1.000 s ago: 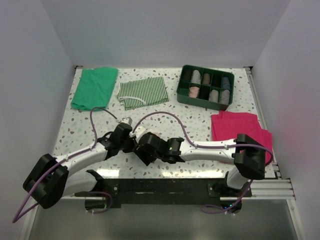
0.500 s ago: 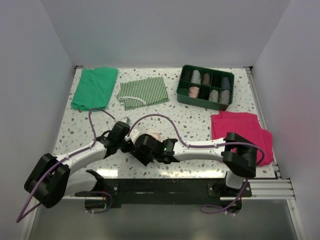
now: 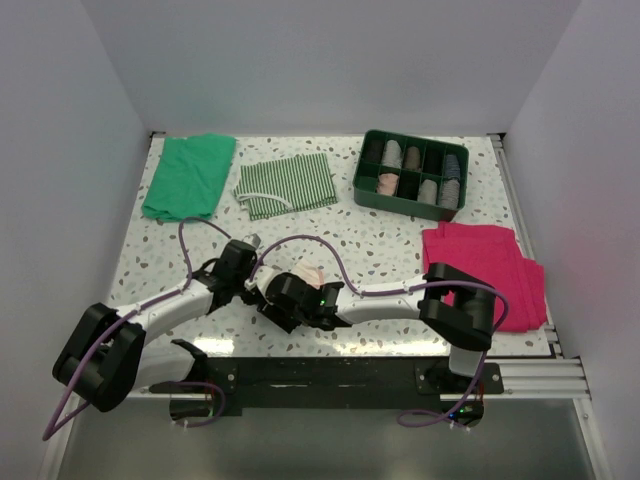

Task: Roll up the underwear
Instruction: Roll the underwear to the center of the board.

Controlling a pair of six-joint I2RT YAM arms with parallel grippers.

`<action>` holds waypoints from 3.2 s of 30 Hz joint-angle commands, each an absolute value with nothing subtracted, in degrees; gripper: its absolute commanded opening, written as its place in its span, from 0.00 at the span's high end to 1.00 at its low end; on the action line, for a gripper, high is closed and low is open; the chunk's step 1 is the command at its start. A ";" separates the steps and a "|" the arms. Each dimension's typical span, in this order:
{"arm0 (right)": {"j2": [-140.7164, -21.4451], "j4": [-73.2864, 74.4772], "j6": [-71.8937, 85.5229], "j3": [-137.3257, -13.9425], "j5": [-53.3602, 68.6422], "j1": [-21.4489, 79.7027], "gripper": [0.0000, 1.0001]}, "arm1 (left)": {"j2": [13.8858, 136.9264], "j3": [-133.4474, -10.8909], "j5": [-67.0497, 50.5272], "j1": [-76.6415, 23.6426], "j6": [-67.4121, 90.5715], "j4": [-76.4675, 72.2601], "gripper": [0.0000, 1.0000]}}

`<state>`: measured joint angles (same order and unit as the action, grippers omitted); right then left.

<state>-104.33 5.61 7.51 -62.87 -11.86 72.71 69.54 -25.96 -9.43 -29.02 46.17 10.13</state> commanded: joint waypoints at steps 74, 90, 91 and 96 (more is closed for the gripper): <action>-103.27 3.95 12.04 -62.14 -18.64 72.60 0.48 | 70.75 -26.54 -14.77 -25.66 41.40 8.26 1.00; -100.47 1.94 17.92 -52.93 -19.07 72.69 1.00 | 70.40 -26.63 -14.94 -25.66 42.10 8.08 1.00; -100.02 1.32 19.76 -51.95 -19.07 72.69 1.00 | 70.31 -26.80 -14.94 -25.66 42.10 8.00 1.00; -96.77 -3.86 24.69 -45.89 -17.32 72.60 1.00 | 67.07 -27.07 -15.38 -25.66 42.80 7.39 0.69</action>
